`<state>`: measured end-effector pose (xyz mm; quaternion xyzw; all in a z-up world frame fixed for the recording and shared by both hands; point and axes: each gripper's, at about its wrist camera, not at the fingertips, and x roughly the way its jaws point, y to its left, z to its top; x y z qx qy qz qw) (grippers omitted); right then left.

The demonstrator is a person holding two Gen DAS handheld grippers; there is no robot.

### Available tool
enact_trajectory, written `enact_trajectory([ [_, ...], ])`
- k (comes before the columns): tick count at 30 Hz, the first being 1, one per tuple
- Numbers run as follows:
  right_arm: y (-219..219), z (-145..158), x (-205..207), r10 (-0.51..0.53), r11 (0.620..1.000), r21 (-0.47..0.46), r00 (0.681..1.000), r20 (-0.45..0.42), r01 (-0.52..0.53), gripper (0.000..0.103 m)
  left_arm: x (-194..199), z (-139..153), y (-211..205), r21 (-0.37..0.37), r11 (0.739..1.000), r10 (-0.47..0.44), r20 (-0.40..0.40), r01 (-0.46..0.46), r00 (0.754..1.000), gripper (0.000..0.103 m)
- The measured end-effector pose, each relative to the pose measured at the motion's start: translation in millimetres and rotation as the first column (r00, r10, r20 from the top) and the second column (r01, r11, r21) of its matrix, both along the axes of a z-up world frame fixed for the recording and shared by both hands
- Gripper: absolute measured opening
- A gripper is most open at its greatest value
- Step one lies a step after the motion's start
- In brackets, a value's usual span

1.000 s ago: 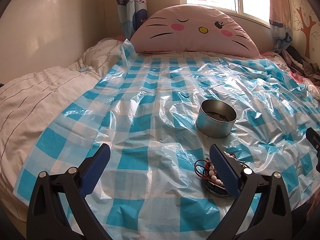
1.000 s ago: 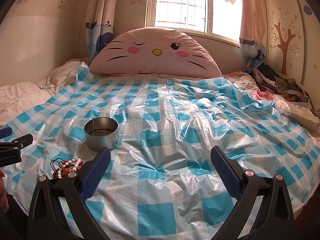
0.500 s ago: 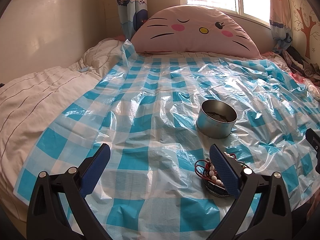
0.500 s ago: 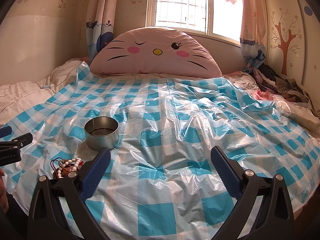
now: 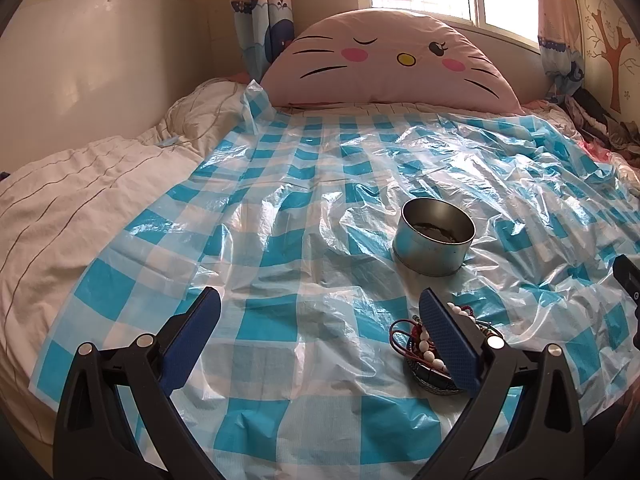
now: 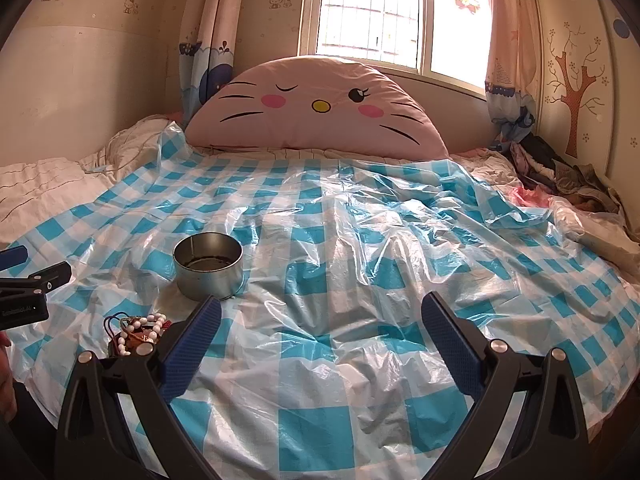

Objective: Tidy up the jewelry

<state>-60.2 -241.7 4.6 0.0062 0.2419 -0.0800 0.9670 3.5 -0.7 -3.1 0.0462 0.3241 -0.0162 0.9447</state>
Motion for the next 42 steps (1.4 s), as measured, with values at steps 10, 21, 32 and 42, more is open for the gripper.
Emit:
enact_trajectory([
  [10,-4.8,1.3,-4.0,0.008,0.999,0.033,1.000,0.019,-0.009,0.096,3.4,-1.0,2.5,0.004,1.000,-0.002,-0.001,0.002,1.000,0.096],
  [21,0.2,0.7,-4.9,0.042,0.999,0.023,0.999,0.020,-0.043,0.096,1.5,-1.3,-0.2,0.005,1.000,0.001,0.001,-0.001,1.000,0.096],
  [32,-4.2,0.9,-1.3,0.104,0.990,0.093,0.995,0.008,-0.105,0.096,7.7,-4.6,1.1,0.005,0.999,-0.040,-0.022,0.040,0.999,0.096],
  [42,-17.3,9.3,40.3,0.075,0.961,0.262,0.996,0.054,-0.087,0.096,22.9,-15.2,-13.8,-0.071,0.978,-0.202,-0.078,0.197,0.976,0.095],
])
